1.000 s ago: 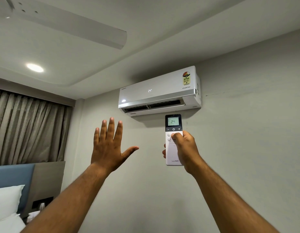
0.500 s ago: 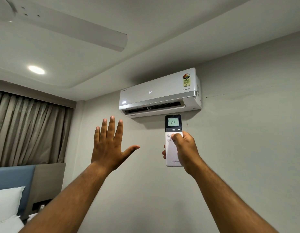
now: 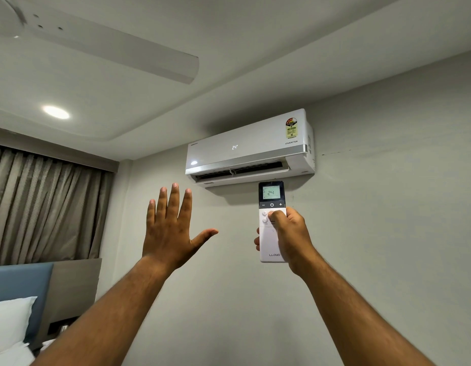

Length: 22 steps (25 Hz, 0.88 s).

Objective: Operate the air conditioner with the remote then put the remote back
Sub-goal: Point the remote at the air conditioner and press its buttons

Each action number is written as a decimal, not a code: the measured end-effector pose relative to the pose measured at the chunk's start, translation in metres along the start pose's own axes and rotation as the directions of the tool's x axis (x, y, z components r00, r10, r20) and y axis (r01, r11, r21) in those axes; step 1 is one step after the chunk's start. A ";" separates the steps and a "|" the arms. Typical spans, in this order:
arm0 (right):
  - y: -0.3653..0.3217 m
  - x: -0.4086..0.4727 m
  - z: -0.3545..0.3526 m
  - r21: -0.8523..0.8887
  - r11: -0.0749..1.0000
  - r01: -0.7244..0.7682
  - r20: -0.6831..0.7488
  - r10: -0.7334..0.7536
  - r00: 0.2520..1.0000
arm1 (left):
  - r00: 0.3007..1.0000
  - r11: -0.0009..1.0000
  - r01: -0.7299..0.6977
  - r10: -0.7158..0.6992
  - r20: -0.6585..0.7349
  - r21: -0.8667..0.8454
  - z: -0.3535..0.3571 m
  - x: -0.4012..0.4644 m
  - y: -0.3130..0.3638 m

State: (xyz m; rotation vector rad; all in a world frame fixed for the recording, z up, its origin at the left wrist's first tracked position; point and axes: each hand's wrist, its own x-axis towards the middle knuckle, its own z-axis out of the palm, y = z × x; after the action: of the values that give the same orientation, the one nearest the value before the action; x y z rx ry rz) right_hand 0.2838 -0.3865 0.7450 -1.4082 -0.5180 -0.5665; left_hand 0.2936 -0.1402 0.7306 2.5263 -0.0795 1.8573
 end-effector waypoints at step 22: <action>0.002 0.000 0.009 -0.026 1.000 -0.016 0.013 0.016 1.000 | 1.000 1.000 0.007 -0.007 -0.008 0.000 0.002 0.002 -0.007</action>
State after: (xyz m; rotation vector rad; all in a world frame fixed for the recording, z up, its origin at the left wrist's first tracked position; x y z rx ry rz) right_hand 0.2847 -0.3776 0.7446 -1.4403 -0.5110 -0.5535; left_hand 0.2961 -0.1329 0.7319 2.5152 -0.0713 1.8653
